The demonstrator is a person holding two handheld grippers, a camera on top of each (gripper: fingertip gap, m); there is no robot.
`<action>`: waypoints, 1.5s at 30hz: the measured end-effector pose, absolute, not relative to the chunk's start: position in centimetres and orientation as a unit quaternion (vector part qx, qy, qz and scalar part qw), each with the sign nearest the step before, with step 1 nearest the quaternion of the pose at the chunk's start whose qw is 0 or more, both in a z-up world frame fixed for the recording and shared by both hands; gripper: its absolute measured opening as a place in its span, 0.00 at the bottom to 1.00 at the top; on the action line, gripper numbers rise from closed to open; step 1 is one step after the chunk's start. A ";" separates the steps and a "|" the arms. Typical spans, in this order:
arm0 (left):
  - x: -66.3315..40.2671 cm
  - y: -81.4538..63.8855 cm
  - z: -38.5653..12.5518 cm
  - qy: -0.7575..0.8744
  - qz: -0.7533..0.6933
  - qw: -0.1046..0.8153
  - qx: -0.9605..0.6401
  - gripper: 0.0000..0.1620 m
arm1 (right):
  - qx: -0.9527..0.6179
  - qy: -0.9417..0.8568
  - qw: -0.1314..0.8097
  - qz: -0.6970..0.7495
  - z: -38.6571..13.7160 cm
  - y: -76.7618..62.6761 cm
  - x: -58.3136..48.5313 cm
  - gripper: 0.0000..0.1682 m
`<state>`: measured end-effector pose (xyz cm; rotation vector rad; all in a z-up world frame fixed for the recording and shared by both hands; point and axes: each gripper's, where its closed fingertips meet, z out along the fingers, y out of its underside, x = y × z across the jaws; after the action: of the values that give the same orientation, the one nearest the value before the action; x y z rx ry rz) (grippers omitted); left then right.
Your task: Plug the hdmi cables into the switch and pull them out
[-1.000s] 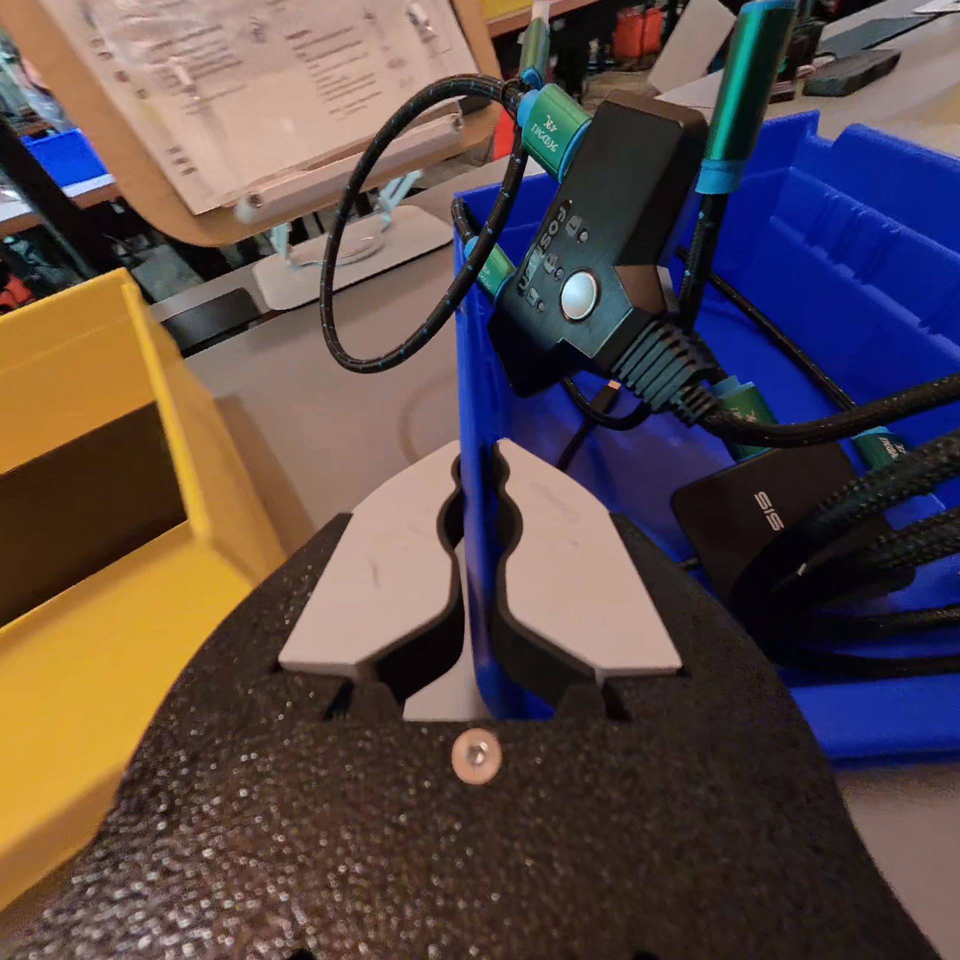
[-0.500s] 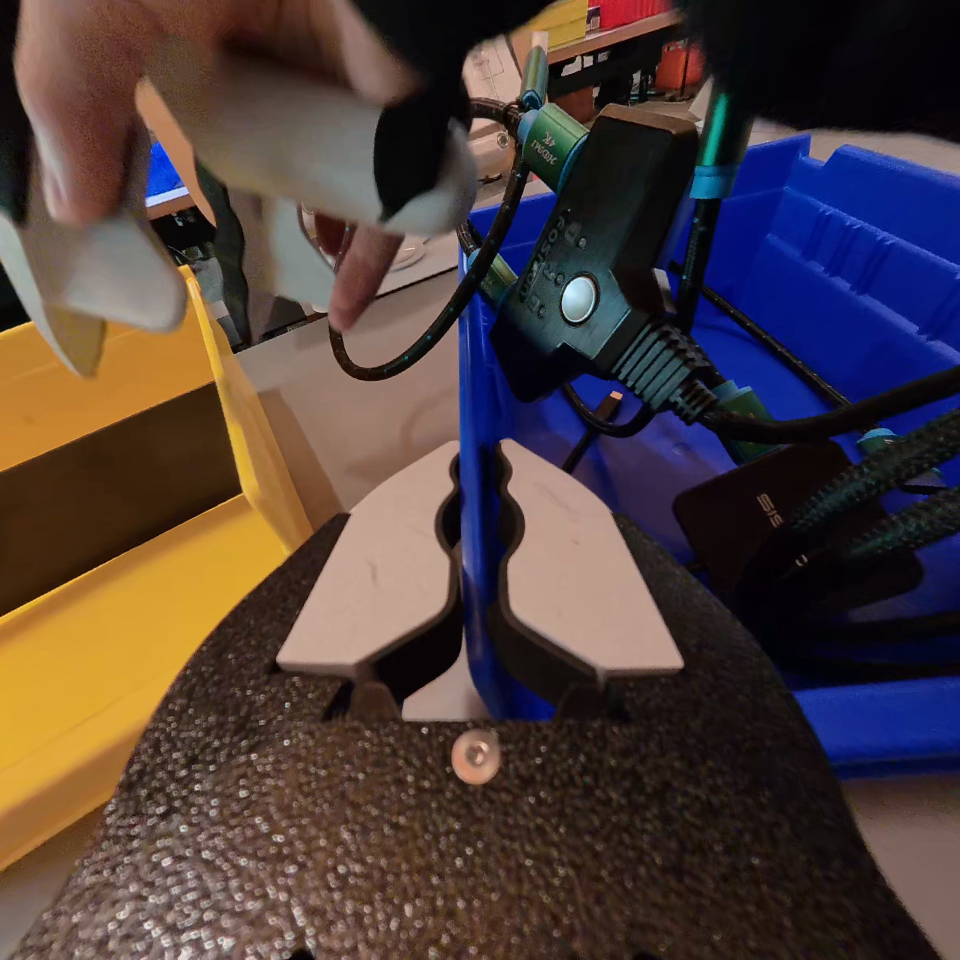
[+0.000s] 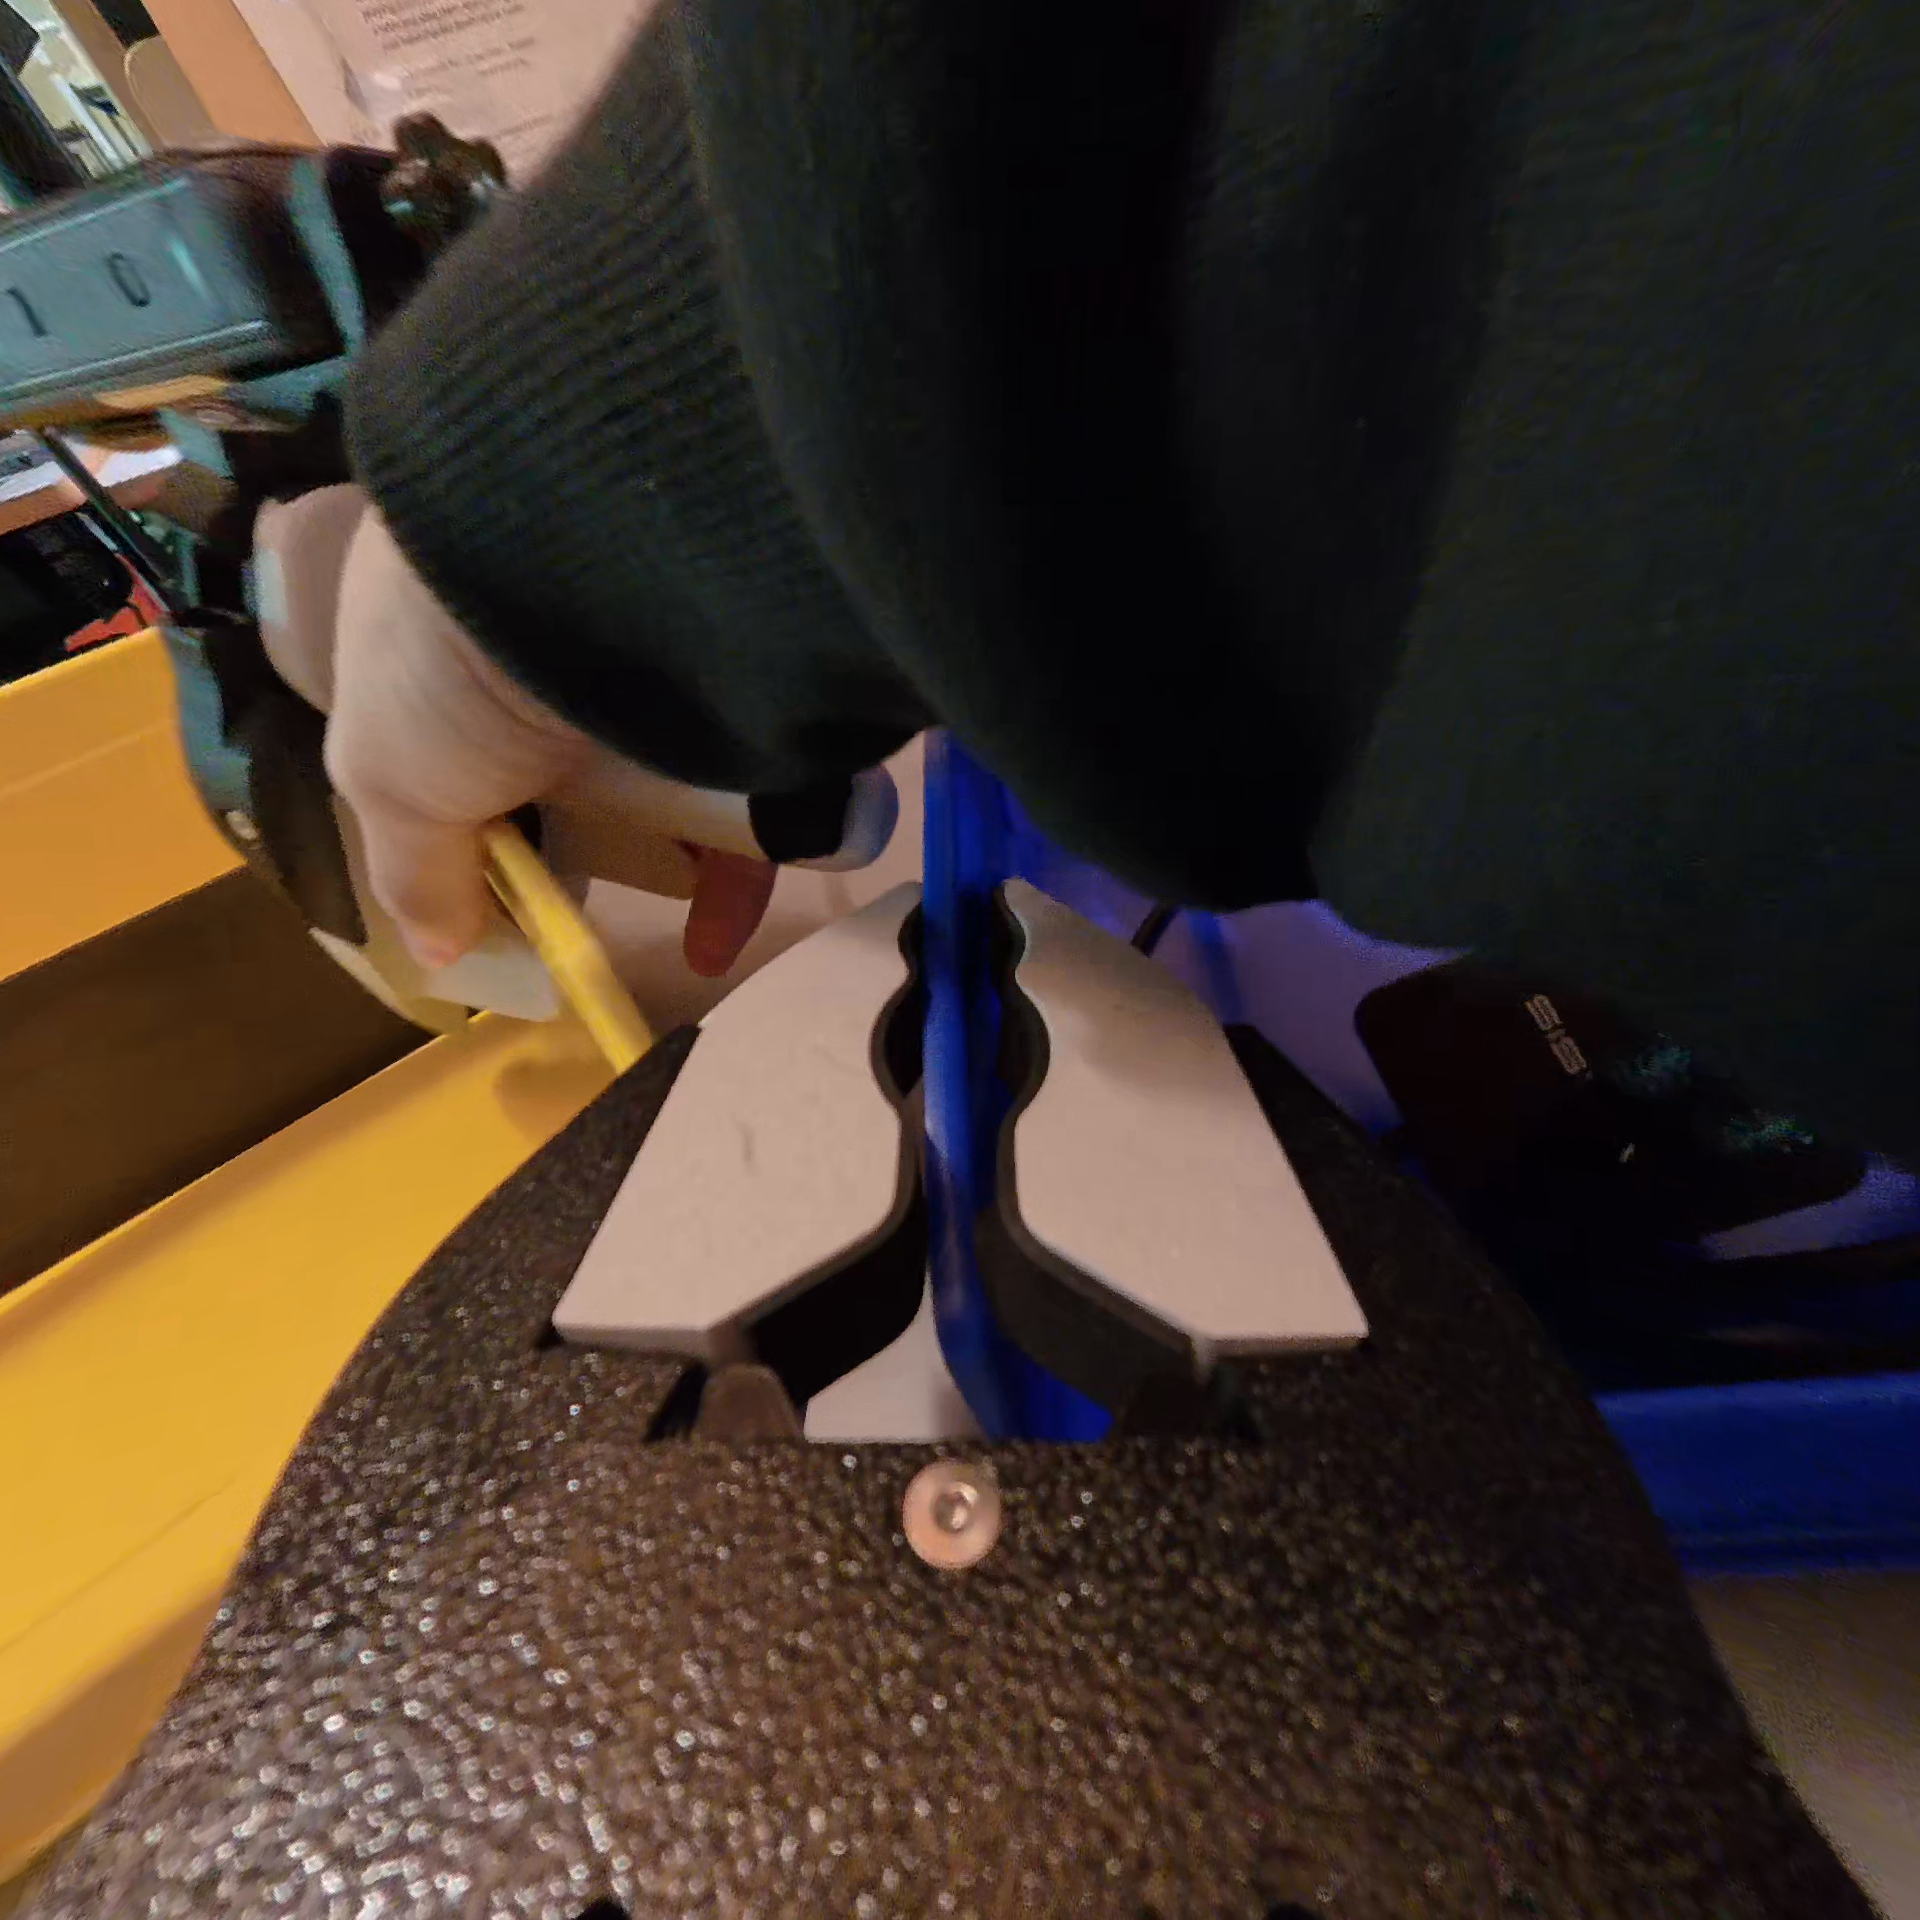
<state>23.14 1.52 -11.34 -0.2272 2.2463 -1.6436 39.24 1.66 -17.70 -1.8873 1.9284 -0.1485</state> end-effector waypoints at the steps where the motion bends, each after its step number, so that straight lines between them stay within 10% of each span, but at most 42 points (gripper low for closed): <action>1: 23.1 1.5 -11.3 0.792 -0.579 0.175 -0.078 0.05 | -0.688 0.690 0.218 -0.049 -17.7 1.5 39.0 0.19; 19: 25.8 3.6 -11.4 0.784 -0.584 0.190 -0.085 0.06 | -0.587 0.643 0.451 -0.198 9.0 -15.7 26.6 0.18; 31: 40.2 17.4 -11.4 0.739 -0.533 0.311 -0.268 0.04 | -0.482 0.827 0.247 -0.151 -10.7 -38.6 -2.5 0.21; 45: 48.8 18.5 -11.5 0.737 -0.532 0.305 -0.284 0.04 | -0.528 0.822 0.181 -0.111 -17.7 -45.6 0.4 0.18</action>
<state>48.83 18.53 -11.55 -0.7527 1.9519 -1.4078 0.35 -45.58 -17.70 -1.4929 2.3223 -0.3137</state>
